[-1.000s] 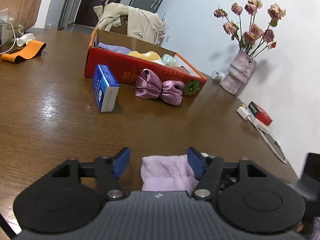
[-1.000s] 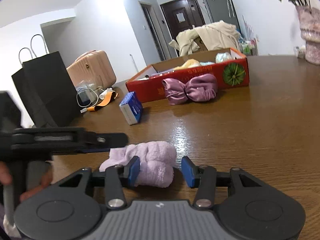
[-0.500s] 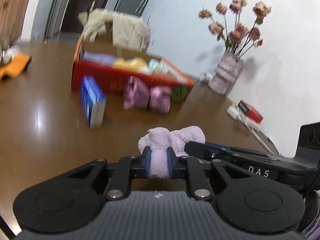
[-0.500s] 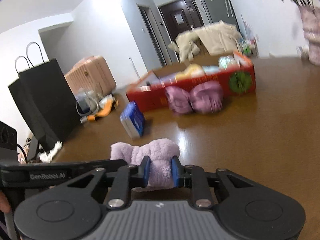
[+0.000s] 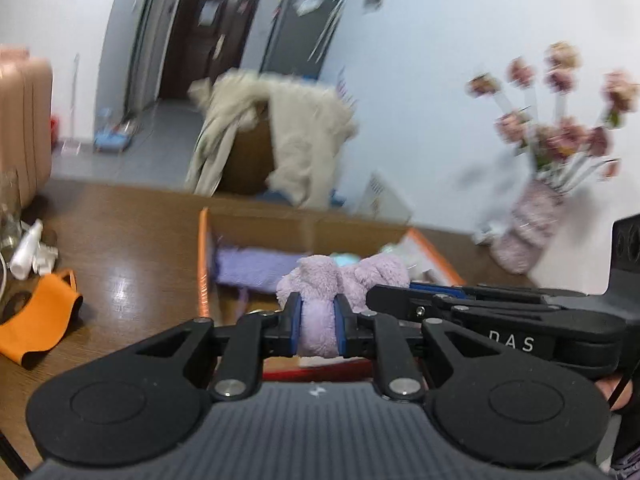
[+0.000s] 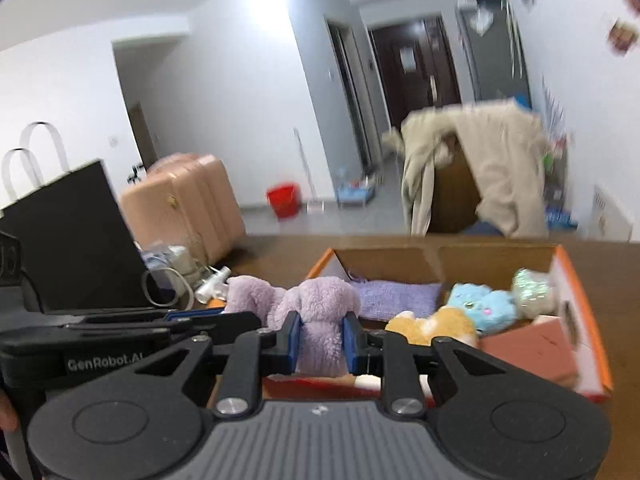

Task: Organize soft objects
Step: 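Carry the lavender headband over the box and lower it inside, then open the right gripper to release the headband and withdraw from the box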

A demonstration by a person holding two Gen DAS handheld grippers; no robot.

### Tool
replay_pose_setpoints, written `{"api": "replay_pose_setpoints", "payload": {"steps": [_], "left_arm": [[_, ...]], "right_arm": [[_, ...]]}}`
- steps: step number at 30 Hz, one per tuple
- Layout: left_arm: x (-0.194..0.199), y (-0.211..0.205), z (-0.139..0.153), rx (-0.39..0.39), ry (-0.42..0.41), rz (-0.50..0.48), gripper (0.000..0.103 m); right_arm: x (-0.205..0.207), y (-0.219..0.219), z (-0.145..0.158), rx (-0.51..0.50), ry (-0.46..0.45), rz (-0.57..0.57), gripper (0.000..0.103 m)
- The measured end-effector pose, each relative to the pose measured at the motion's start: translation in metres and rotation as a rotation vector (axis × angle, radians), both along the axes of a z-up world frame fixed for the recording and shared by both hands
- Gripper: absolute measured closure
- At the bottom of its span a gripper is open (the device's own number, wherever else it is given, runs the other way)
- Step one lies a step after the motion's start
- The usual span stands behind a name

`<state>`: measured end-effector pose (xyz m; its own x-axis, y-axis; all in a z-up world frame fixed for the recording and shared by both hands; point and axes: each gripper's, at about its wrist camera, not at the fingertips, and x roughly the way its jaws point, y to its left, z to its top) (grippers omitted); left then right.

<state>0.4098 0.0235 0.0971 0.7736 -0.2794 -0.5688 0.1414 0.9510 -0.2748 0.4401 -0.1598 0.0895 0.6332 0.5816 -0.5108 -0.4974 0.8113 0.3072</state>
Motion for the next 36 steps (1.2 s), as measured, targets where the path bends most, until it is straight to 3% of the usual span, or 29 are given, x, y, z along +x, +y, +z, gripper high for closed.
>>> {"api": "replay_pose_setpoints", "payload": {"steps": [6, 10, 15, 19, 22, 26, 27, 29, 32, 36], "left_arm": [[0.041, 0.014, -0.058, 0.046, 0.140, 0.027, 0.085], [0.039, 0.016, -0.068, 0.086, 0.095, 0.015, 0.086], [0.039, 0.020, -0.072, 0.120, 0.046, -0.003, 0.087], [0.036, 0.024, -0.068, 0.104, 0.077, 0.009, 0.086], [0.030, 0.023, -0.061, 0.115, 0.069, 0.036, 0.076], [0.011, 0.028, -0.041, 0.101, 0.027, 0.055, 0.053], [0.004, 0.028, -0.034, 0.104, 0.012, 0.053, 0.053], [-0.010, 0.027, -0.018, 0.109, -0.018, 0.049, 0.050], [-0.036, 0.021, 0.004, 0.115, -0.062, 0.046, 0.040], [-0.076, 0.007, 0.026, 0.114, -0.116, 0.031, 0.036]], "right_arm": [[0.058, 0.036, -0.056, -0.074, 0.152, 0.004, 0.081], [0.060, 0.049, -0.090, -0.089, 0.197, -0.005, 0.081], [0.051, 0.056, -0.093, -0.090, 0.198, -0.039, 0.081], [0.051, 0.059, -0.095, -0.082, 0.186, -0.033, 0.079], [0.055, 0.059, -0.091, -0.086, 0.192, -0.020, 0.075], [0.045, 0.055, -0.067, -0.110, 0.143, -0.043, 0.055], [0.040, 0.051, -0.058, -0.100, 0.129, -0.048, 0.047], [0.028, 0.040, -0.041, -0.081, 0.101, -0.052, 0.041], [0.006, 0.023, -0.018, -0.105, 0.045, -0.075, 0.041], [-0.030, -0.007, 0.009, -0.103, -0.024, -0.097, 0.036]]}}
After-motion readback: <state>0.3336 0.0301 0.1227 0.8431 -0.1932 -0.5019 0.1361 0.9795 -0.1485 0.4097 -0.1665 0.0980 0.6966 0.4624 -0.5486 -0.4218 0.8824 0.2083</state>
